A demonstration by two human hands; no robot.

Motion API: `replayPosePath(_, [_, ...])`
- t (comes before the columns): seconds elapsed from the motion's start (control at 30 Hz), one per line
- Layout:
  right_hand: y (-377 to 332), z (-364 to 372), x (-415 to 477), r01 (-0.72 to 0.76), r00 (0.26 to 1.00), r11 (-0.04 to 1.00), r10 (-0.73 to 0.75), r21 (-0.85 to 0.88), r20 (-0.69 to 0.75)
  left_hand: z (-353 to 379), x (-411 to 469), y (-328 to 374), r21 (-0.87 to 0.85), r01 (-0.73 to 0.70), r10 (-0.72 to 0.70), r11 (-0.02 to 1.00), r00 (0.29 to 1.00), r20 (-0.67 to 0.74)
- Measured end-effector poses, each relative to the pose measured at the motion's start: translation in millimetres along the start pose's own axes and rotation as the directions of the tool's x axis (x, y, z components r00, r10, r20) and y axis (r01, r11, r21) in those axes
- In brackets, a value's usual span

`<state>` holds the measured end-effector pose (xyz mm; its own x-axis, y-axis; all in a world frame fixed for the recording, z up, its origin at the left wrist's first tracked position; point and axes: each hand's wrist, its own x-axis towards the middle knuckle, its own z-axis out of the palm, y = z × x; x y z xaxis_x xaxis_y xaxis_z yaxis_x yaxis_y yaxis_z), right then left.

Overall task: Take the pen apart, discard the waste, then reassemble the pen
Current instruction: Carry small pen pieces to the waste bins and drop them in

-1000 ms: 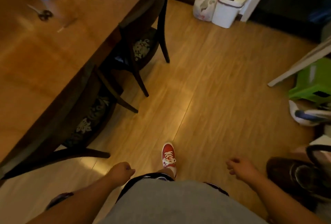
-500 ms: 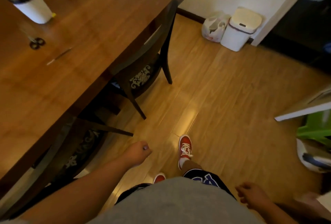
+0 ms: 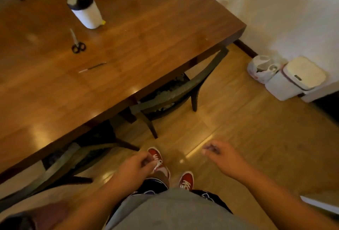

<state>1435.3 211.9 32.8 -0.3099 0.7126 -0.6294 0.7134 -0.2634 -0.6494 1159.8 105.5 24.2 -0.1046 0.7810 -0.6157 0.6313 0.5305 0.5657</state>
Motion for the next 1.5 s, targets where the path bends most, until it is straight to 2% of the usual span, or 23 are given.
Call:
replayPosePath(0.17, [-106.8, -10.0, 42.2, 0.249, 0.968, 0.959, -0.239, -0.134, 0.082, -78.3, 15.8, 26.0, -0.107, -0.114, 0.087, 0.988, 0.970, -0.229])
replayPosePath(0.27, [-165.5, -5.7, 67.7, 0.345, 0.936, 0.919, -0.321, -0.192, 0.144, -128.8, 42.9, 22.2, -0.190, -0.089, 0.019, 0.978, 0.940, -0.340])
replayPosePath(0.33, [-202.9, 0.3, 89.4, 0.383, 0.919, 0.900, -0.350, -0.206, 0.181, -156.9, 68.2, 11.1, -0.228, -0.032, -0.055, 0.973, 0.929, -0.365])
replayPosePath(0.43, [-252.7, 13.5, 131.9, 0.394, 0.907, 0.892, -0.339, -0.221, 0.249, -185.6, 108.1, -15.7, -0.092, 0.098, -0.125, 0.991, 0.920, -0.371])
replayPosePath(0.53, [-293.7, 32.3, 185.8, 0.386, 0.905, 0.885, -0.308, -0.260, 0.295, -199.0, 147.9, -43.0, 0.137, 0.177, -0.106, 0.975, 0.904, -0.414])
replayPosePath(0.63, [-322.9, 56.5, 239.4, 0.379, 0.906, 0.853, -0.264, -0.359, 0.331, -207.1, 180.1, -59.3, 0.215, 0.260, -0.155, 0.941, 0.899, -0.410])
replayPosePath(0.7, [-336.4, 74.9, 269.2, 0.375, 0.908, 0.826, -0.236, -0.420, 0.346, -211.0, 196.3, -67.4, 0.217, 0.305, -0.195, 0.927, 0.888, -0.416])
replayPosePath(0.83, [-357.5, 113.6, 321.5, 0.426, 0.903, 0.712, -0.296, -0.559, 0.311, -216.8, 223.9, -76.5, 0.218, 0.369, -0.255, 0.903, 0.872, -0.418])
replayPosePath(1.13, [-372.9, 170.1, 381.6, 0.453, 0.890, 0.655, -0.368, -0.605, 0.268, -218.8, 247.1, -77.8, 0.198, 0.420, -0.293, 0.885, 0.836, -0.465])
replayPosePath(1.33, [-363.9, 167.7, 389.5, 0.503, 0.845, 0.622, -0.501, -0.600, 0.188, -213.4, 249.4, -73.8, 0.190, 0.442, -0.301, 0.877, 0.812, -0.500])
replayPosePath(1.5, [-357.4, 149.1, 396.1, 0.436, 0.860, 0.621, -0.500, -0.652, 0.099, -210.7, 246.7, -74.6, 0.165, 0.429, -0.293, 0.888, 0.805, -0.516])
